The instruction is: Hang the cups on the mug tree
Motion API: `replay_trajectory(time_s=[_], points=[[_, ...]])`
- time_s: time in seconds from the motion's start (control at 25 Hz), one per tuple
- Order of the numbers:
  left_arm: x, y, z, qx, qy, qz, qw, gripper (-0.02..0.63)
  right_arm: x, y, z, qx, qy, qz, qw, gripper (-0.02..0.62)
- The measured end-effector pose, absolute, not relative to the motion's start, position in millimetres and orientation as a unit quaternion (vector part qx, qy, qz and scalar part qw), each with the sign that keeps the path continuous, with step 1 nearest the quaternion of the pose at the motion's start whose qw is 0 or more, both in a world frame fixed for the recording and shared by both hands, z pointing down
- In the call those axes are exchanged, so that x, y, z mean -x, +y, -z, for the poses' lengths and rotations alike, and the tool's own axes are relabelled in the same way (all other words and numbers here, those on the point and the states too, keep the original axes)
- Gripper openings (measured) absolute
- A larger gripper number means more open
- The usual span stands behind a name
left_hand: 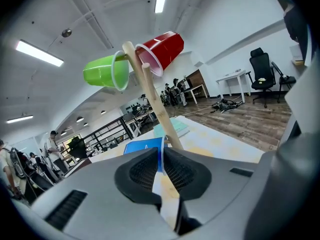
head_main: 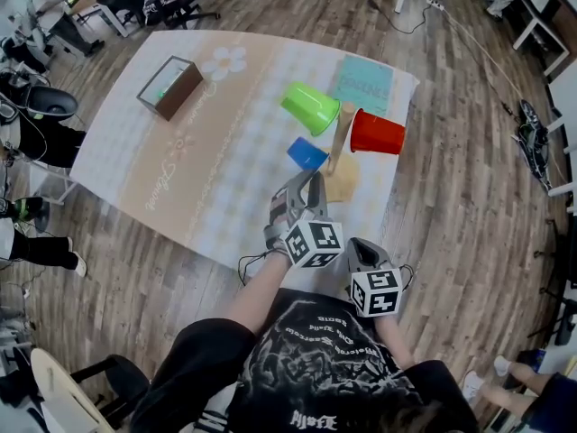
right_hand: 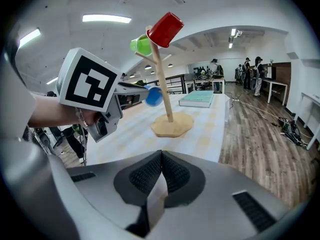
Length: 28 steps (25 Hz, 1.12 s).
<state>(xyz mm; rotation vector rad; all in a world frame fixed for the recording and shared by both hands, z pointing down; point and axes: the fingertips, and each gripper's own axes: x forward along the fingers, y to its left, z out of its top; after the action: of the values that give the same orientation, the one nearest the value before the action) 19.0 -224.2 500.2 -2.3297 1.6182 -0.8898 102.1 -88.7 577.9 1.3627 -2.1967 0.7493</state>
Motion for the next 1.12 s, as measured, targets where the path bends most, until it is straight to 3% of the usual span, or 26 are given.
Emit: replay_trajectory(time_s=[0.36,0.44,0.48,0.64,0.84,1.12], points=[[-23.8,-225.4,-508.1,0.802,0.531,0.273,0.015,0.046,-105.7,-88.6,-576.9,-0.497,-0.795,-0.270,0.220,0.009],[-27.9,-224.1,-511.6,0.814,0.516,0.268,-0.010,0.164,-105.8,-88.5,-577.4,-0.497,-0.795,-0.269,0.221,0.009],[-28.9,-223.6,-512.2,0.817,0.512,0.264,-0.020,0.176,-105.4,-88.4,-577.3,-0.496,-0.795,-0.268,0.221,0.009],[-27.5,-217.2,-509.7,0.828,0.505,0.234,-0.066,0.176,-101.9,-86.8,-572.8,-0.491,-0.801,-0.260,0.221,0.009],[-26.3,-191.9,-507.3,0.856,0.461,0.160,-0.173,0.202,-98.3,-84.1,-566.8,-0.482,-0.811,-0.254,0.214,0.009],[-7.0,-147.7,-498.0,0.889,0.398,0.115,-0.192,0.202,-99.9,-88.7,-548.7,-0.489,-0.818,-0.259,0.159,0.009]])
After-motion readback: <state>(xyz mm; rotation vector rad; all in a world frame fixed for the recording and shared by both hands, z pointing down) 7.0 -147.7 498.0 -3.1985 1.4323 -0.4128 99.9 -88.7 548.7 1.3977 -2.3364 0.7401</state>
